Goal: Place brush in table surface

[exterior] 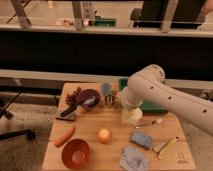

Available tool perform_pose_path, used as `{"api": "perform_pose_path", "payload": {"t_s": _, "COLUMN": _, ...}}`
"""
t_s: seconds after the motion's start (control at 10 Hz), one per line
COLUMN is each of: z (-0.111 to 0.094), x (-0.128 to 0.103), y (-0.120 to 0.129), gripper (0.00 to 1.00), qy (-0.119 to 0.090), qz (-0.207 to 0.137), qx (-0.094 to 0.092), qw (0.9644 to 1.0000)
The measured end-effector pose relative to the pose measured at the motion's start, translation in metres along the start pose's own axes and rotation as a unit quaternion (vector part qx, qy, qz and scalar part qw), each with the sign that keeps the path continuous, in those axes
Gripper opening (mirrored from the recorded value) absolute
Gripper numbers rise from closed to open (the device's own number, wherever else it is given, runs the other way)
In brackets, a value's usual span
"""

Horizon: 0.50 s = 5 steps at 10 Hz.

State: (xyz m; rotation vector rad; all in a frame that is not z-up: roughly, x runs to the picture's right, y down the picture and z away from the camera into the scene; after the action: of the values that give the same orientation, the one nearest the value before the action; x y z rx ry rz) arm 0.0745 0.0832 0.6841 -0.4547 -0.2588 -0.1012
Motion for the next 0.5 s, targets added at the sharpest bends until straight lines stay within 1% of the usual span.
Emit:
{"api": "perform_pose_path", "payload": {"t_s": 0.1, "z": 0.003, "x": -0.009, "y": -0.007, "gripper": 0.8, "qy": -0.001, "qz": -0.006, "qx": -0.001, "qw": 1.0}}
{"api": "perform_pose_path", "payload": {"t_s": 0.5, "z": 0.015, "x": -0.031, "y": -0.023, "gripper": 0.8, "qy": 0.0, "qz": -0.028, "qx": -0.007, "qw": 0.9996}}
